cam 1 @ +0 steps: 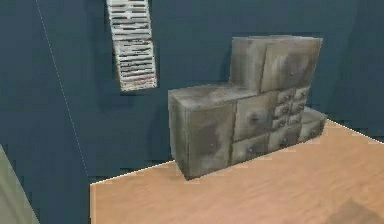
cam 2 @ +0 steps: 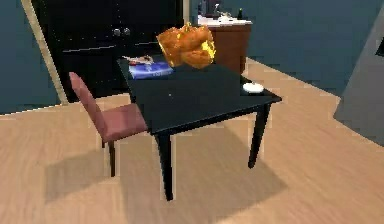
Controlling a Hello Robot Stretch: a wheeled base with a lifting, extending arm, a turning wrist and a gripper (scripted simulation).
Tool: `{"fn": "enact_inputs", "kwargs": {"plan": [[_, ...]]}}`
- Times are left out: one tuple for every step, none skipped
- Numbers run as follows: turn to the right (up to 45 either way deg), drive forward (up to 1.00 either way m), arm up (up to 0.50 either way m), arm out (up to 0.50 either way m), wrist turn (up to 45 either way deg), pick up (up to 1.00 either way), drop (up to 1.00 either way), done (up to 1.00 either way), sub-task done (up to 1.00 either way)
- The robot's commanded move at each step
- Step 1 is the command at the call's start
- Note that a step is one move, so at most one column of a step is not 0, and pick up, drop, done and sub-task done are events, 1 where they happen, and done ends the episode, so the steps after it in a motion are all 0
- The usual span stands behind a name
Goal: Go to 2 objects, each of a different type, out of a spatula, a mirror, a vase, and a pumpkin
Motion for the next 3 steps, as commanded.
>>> {"fn": "enact_inputs", "kwargs": {"plan": [[0.0, 0.75, 0.00, 0.00, 0.0, 0.00, 0.00, 0.00, 0.00], [-27.0, 0.00, 0.00, 0.00, 0.0, 0.00, 0.00, 0.00, 0.00], [0.0, 0.00, 0.00, 0.00, 0.0, 0.00, 0.00, 1.00, 0.00]]}}
